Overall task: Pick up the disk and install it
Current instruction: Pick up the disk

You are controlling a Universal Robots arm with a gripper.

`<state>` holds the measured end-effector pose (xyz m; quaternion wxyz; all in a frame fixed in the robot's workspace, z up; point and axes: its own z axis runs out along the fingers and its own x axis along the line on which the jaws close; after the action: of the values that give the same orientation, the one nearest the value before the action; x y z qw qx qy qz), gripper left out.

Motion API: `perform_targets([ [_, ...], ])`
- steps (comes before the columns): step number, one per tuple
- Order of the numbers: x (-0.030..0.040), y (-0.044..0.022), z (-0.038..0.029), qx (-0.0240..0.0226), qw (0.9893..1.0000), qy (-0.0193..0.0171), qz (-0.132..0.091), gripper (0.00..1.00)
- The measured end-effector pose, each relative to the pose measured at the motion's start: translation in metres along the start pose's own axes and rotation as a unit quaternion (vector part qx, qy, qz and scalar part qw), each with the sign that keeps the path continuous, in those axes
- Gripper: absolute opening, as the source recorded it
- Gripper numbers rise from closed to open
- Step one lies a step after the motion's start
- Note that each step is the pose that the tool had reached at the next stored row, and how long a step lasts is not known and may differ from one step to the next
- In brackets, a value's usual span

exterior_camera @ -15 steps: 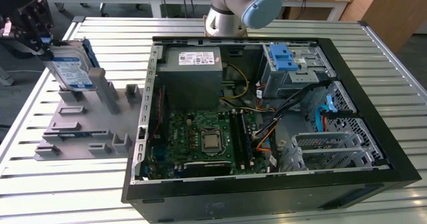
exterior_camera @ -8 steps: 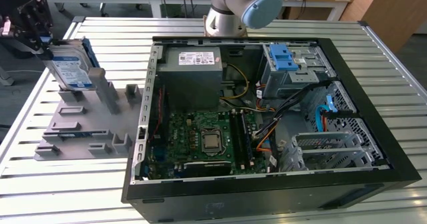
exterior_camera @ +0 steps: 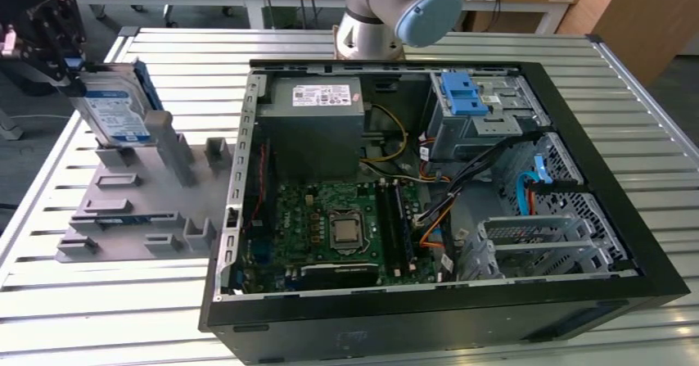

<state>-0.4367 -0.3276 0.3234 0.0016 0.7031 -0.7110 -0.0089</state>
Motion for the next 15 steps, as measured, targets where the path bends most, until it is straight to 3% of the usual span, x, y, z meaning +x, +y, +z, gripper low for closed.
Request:
perform_targets([
  [15, -0.0006, 0.0001, -0.0047, 0.0000, 1.0000, 0.0006, 0.000, 0.36],
])
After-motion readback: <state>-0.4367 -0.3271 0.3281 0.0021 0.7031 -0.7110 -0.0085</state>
